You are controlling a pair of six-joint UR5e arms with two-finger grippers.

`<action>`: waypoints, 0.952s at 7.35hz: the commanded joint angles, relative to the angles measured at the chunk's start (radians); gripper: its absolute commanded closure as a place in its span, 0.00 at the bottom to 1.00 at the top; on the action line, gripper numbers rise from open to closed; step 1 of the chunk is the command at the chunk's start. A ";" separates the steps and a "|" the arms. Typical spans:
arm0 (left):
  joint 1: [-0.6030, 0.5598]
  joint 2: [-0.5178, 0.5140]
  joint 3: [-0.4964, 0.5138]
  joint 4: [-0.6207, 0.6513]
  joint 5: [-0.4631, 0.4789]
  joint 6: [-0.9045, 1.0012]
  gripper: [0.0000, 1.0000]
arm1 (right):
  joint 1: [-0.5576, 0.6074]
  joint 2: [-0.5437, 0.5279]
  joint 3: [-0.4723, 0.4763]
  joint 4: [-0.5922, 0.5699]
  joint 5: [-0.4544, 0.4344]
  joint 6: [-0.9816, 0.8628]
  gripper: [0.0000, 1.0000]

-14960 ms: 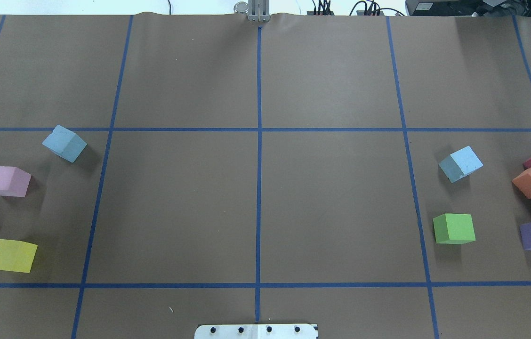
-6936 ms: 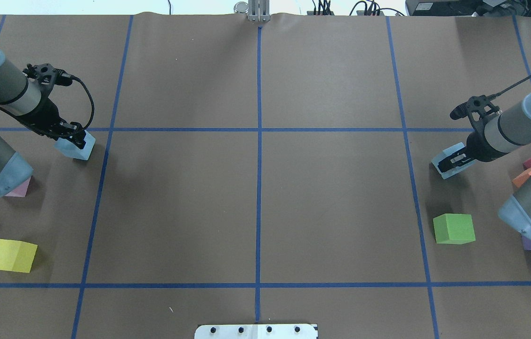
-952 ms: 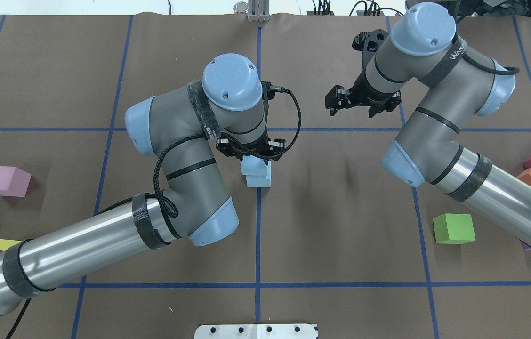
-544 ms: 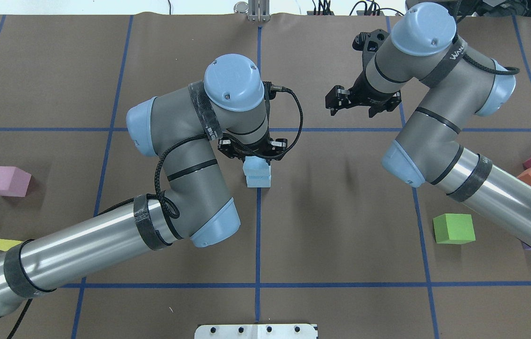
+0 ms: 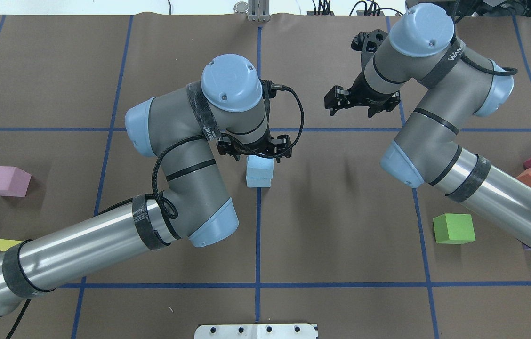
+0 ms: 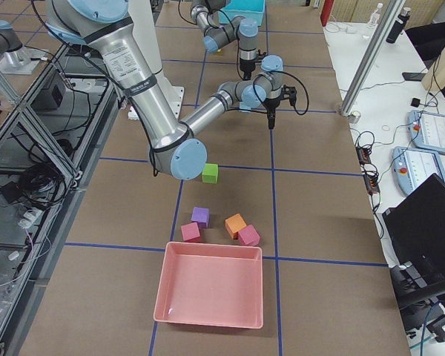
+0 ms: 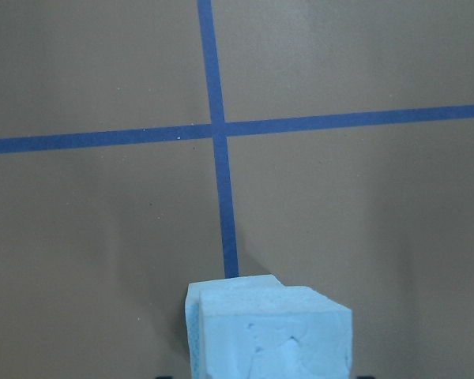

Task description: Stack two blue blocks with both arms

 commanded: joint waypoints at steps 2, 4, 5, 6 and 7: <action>-0.027 0.001 -0.032 0.013 -0.009 0.000 0.02 | 0.007 0.002 0.000 0.021 -0.027 0.001 0.00; -0.144 0.036 -0.076 0.015 -0.138 0.012 0.02 | 0.067 -0.011 0.000 0.009 -0.015 -0.157 0.00; -0.227 0.089 -0.116 0.013 -0.223 0.038 0.02 | 0.118 -0.042 0.000 0.006 0.002 -0.172 0.00; -0.304 0.164 -0.168 0.015 -0.263 0.144 0.02 | 0.224 -0.110 0.003 0.007 0.078 -0.195 0.00; -0.385 0.265 -0.212 0.016 -0.294 0.267 0.02 | 0.328 -0.167 0.005 0.010 0.145 -0.299 0.00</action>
